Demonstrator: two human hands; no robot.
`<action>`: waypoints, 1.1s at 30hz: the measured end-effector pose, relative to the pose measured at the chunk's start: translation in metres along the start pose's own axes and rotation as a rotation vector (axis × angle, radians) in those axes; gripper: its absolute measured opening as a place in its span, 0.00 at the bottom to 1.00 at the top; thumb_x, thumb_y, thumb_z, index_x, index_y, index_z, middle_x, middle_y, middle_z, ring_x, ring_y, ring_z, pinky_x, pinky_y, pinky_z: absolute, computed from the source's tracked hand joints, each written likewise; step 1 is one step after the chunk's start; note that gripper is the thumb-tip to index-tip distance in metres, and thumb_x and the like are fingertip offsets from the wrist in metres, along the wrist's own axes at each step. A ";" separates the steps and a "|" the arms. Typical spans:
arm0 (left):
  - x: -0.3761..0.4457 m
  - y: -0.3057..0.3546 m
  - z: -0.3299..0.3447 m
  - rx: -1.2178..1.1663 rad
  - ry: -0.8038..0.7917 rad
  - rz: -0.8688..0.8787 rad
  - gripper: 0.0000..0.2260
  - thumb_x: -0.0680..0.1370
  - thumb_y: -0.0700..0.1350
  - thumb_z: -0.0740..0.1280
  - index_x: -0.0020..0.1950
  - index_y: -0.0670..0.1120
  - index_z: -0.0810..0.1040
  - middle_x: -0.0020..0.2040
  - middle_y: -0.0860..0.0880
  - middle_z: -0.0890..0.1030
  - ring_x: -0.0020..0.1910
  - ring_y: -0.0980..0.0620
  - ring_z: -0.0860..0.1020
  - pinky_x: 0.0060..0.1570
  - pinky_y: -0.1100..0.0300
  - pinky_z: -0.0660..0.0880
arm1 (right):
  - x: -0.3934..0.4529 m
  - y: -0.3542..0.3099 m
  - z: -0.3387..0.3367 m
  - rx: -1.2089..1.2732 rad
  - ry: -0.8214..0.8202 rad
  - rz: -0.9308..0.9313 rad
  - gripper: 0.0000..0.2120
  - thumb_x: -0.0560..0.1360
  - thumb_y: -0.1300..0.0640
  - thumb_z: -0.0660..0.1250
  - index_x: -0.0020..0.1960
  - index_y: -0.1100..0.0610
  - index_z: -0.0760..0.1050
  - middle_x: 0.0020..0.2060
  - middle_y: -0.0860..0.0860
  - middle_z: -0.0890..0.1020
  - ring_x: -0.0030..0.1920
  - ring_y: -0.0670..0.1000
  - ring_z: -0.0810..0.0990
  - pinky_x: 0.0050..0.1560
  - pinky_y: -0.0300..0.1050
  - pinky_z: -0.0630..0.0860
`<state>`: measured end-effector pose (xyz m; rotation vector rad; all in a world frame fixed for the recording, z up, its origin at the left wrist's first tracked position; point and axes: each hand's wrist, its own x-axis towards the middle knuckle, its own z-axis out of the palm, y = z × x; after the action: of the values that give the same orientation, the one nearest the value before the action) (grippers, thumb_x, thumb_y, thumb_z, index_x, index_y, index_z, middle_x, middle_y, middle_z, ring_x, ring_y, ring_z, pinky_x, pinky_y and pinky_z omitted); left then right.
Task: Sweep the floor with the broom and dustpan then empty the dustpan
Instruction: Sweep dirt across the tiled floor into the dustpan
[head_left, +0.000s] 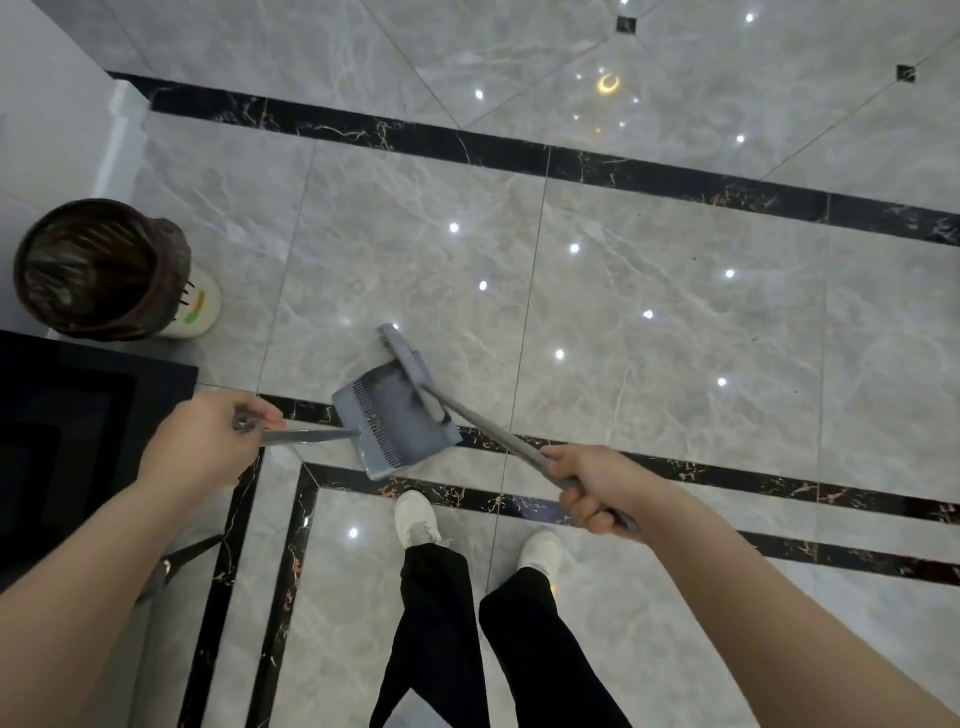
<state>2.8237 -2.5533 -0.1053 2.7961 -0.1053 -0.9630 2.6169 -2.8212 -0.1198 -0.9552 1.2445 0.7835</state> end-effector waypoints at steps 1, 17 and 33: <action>0.000 -0.002 0.000 -0.001 -0.002 0.001 0.12 0.77 0.39 0.64 0.43 0.55 0.81 0.40 0.51 0.81 0.31 0.47 0.79 0.30 0.55 0.77 | -0.004 -0.006 -0.002 -0.011 0.018 -0.014 0.16 0.80 0.61 0.53 0.64 0.49 0.70 0.27 0.50 0.65 0.17 0.42 0.59 0.15 0.31 0.54; 0.002 -0.004 -0.002 0.018 0.007 0.043 0.09 0.77 0.43 0.65 0.45 0.57 0.79 0.38 0.54 0.78 0.31 0.50 0.80 0.36 0.53 0.81 | -0.009 -0.024 0.033 0.066 -0.108 0.086 0.15 0.81 0.60 0.54 0.65 0.50 0.69 0.20 0.46 0.62 0.17 0.41 0.57 0.14 0.30 0.52; -0.031 0.063 0.022 0.009 -0.001 0.133 0.11 0.76 0.38 0.63 0.49 0.53 0.81 0.48 0.52 0.82 0.42 0.51 0.78 0.42 0.59 0.76 | -0.054 -0.010 -0.029 0.181 0.087 -0.036 0.16 0.81 0.60 0.53 0.68 0.51 0.67 0.25 0.49 0.64 0.17 0.42 0.59 0.13 0.31 0.55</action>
<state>2.7853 -2.6144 -0.0920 2.7559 -0.2924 -0.9338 2.6050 -2.8508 -0.0664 -0.8687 1.3459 0.5953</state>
